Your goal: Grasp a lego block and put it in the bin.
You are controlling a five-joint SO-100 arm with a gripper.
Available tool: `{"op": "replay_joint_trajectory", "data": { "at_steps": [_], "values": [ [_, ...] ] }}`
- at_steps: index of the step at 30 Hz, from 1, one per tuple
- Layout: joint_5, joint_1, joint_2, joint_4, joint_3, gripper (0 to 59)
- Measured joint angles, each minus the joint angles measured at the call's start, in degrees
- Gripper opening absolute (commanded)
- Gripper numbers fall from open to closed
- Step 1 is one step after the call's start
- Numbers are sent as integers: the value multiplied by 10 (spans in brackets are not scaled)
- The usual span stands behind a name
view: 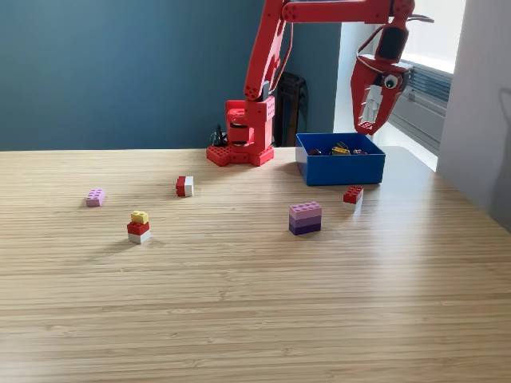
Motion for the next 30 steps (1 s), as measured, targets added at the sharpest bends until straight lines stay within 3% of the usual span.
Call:
{"op": "replay_joint_trajectory", "data": {
  "at_steps": [3, 6, 13, 22, 30],
  "values": [
    [-11, 1, 0, 0, 12, 221],
    [-15, 18, 0, 0, 16, 271],
    [-12, 35, 0, 0, 16, 273],
    [40, 98, 0, 0, -22, 196],
    [56, 243, 0, 0, -80, 217]
  ]
}}
